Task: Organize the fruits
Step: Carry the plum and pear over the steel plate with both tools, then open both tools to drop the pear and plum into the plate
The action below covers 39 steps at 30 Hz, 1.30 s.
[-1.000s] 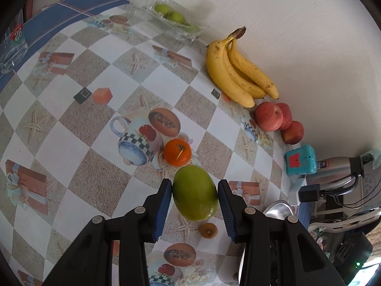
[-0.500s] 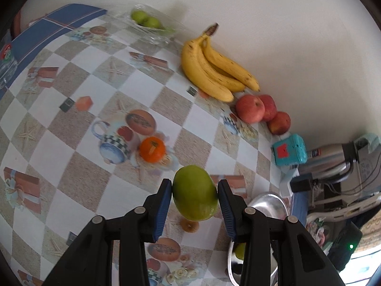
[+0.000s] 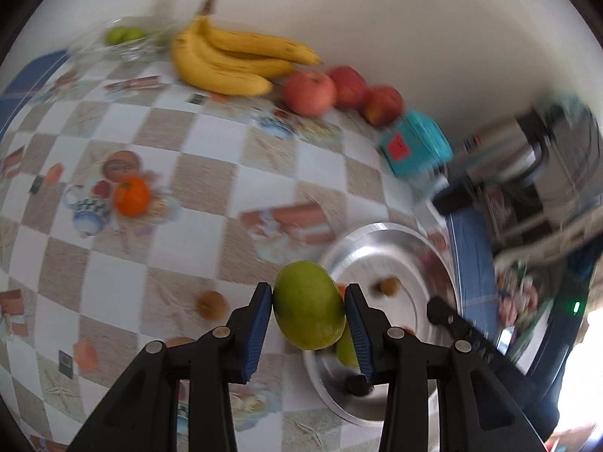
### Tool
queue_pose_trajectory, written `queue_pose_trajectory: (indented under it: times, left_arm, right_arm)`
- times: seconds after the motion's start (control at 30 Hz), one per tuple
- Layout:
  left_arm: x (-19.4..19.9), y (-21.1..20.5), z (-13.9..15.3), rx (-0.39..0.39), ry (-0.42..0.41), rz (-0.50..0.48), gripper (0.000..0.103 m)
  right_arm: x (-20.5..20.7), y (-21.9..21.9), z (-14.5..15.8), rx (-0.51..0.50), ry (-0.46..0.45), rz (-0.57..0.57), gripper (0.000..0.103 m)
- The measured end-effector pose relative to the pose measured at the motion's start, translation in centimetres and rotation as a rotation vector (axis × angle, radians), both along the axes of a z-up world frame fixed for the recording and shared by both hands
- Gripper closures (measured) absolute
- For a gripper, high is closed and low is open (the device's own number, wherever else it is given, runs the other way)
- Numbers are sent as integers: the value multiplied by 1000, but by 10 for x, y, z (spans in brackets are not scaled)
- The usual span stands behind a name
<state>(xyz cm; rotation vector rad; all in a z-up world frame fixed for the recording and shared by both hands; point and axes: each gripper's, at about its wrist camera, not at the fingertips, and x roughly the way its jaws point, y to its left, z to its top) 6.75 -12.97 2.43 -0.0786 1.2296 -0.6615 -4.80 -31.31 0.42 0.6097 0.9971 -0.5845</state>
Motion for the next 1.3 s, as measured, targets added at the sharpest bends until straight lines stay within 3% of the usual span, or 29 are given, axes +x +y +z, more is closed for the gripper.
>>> queue_pose_trajectory:
  times: [0.23, 0.5, 0.83, 0.97, 1.13, 1.23, 1.3]
  left_arm:
    - [-29, -32, -9, 57, -15, -101, 60]
    - [-34, -38, -22, 111, -24, -116, 60]
    - [-37, -42, -14, 100, -54, -145, 59]
    - [-34, -41, -12, 94, -48, -141, 59]
    - [-26, -34, -15, 101, -29, -103, 45]
    - [-19, -27, -15, 116, -37, -70, 34]
    - [-13, -21, -16, 131, -40, -39, 26]
  right_arm:
    - [-18, -19, 2, -2, 0, -46, 73]
    - [-21, -25, -10, 34, 24, -48, 73]
    - [-15, -20, -22, 56, 63, -30, 73]
    - [-14, -19, -22, 56, 67, -26, 65]
    - [-13, -19, -19, 49, 69, -28, 62]
    - [-12, -17, -16, 47, 69, -25, 45]
    - [-9, -14, -13, 41, 66, -14, 44]
